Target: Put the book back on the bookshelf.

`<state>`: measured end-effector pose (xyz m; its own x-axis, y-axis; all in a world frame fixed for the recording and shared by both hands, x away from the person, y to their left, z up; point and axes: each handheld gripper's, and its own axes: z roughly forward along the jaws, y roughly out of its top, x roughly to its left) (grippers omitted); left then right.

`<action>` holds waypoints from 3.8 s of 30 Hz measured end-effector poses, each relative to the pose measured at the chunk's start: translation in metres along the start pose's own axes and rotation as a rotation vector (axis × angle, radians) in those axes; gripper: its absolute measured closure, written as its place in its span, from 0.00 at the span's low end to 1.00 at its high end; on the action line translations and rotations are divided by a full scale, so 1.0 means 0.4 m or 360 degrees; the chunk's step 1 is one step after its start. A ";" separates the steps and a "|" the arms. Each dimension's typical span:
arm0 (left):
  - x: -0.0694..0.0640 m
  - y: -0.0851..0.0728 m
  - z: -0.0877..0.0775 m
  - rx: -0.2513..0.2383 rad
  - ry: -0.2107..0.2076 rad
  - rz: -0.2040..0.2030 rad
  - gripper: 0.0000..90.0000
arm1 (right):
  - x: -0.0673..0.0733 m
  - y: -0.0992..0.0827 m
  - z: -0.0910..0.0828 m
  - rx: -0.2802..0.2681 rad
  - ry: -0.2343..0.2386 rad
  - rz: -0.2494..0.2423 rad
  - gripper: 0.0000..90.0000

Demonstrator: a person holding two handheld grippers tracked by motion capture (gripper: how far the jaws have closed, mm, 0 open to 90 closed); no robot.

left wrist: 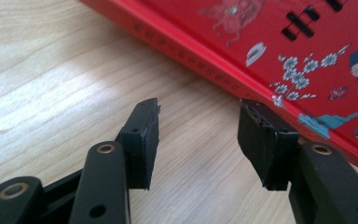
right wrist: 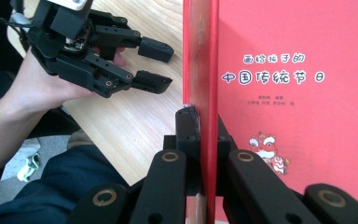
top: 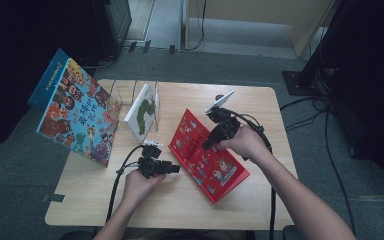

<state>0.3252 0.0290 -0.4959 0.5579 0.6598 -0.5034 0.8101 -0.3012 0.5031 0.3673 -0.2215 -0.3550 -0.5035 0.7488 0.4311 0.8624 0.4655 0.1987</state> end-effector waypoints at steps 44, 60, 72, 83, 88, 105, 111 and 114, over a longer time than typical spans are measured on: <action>-0.048 0.145 -0.112 -0.0391 -0.0353 0.0211 0.14 | -0.053 -0.104 -0.074 -0.0445 0.0508 -0.0279 0.99; -0.132 0.205 -0.281 -0.0482 -0.0390 0.0685 0.86 | -0.097 -0.128 -0.057 -0.0896 0.0210 -0.0757 0.66; -0.140 0.208 -0.328 -0.0477 -0.0383 0.0718 0.87 | -0.082 -0.155 -0.029 -0.1009 0.0160 -0.0952 0.67; -0.134 0.209 -0.315 -0.0509 -0.0411 0.0703 0.90 | -0.135 -0.152 -0.030 -0.1138 0.0165 -0.0773 0.67; -0.140 0.211 -0.308 -0.0491 -0.0374 0.0726 0.90 | -0.139 -0.149 -0.026 -0.1144 0.0206 -0.0719 0.69; -0.189 0.250 -0.313 0.0002 -0.0009 0.0913 0.84 | -0.105 -0.142 -0.013 -0.1141 0.0121 -0.0822 0.74; -0.204 0.262 -0.323 0.0133 0.0034 0.0952 0.85 | -0.090 -0.141 0.002 -0.1166 0.0112 -0.0841 0.74; -0.219 0.283 -0.326 0.0236 0.0074 0.0971 0.84 | -0.086 -0.144 0.002 -0.1156 0.0111 -0.0837 0.74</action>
<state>0.3447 0.0269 -0.3035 0.9218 0.3673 -0.1238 0.3667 -0.7230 0.5855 0.3349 -0.2740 -0.3819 -0.8588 0.4815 0.1750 0.3533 0.3092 0.8829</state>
